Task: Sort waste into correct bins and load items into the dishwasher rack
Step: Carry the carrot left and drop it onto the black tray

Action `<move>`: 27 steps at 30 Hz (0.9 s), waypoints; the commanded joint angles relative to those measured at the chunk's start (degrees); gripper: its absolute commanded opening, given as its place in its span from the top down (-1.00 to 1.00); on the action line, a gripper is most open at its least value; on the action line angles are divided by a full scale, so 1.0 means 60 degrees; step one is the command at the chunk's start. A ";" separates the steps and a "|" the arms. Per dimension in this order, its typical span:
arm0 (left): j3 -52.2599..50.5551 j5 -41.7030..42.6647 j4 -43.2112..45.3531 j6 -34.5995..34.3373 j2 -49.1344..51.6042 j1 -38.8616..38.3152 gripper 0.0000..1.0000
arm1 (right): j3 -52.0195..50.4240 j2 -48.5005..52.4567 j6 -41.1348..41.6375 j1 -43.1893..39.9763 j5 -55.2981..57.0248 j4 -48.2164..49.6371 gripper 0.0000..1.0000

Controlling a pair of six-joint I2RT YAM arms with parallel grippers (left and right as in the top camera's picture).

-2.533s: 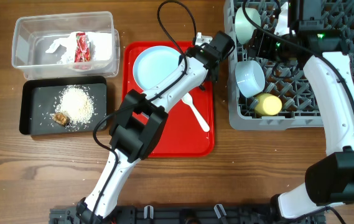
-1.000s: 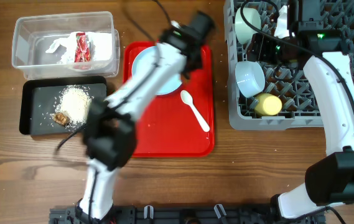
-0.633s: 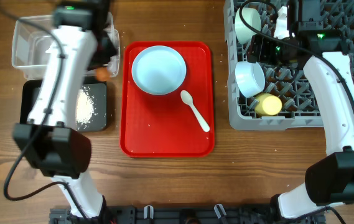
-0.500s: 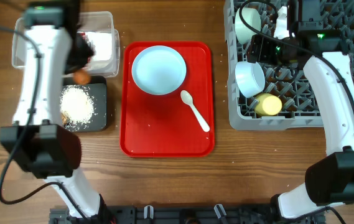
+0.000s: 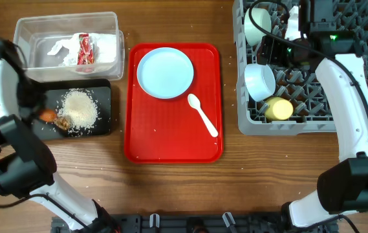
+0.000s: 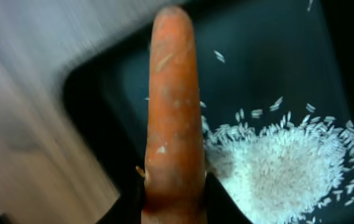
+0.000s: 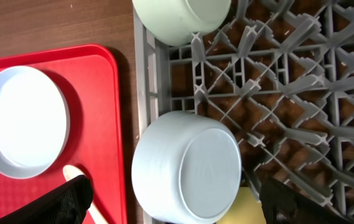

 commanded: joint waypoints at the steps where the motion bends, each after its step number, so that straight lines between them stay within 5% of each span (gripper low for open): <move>1: -0.1151 0.0688 0.1107 -0.0291 -0.0011 -0.0572 0.80 | -0.0011 0.0091 -0.0186 0.0007 0.0251 0.0044 -0.78; 4: -0.1639 0.0685 0.1876 -0.0291 -0.0007 -0.0969 0.70 | -0.0011 0.0091 -0.0186 0.0007 0.0251 0.0007 -0.78; 9: -0.1785 0.0747 0.2430 -0.0288 -0.0011 -0.1224 -0.31 | -0.0011 0.0091 -0.0186 0.0007 0.0251 -0.0044 -0.78; 11: -0.1738 0.0914 0.2364 -0.0284 -0.0058 -0.1220 -0.54 | -0.0015 0.0091 -0.0182 0.0007 0.0248 -0.0036 -0.78; 18: -0.1045 0.0907 0.2178 -0.0168 -0.1075 -0.1228 -0.63 | -0.0011 0.0091 -0.0186 0.0007 -0.0011 0.0022 -0.78; 27: -0.0885 0.0911 0.2401 0.1657 -0.3650 -0.2838 -0.63 | -0.0015 0.0102 0.0193 0.0721 -0.1945 0.1311 -0.71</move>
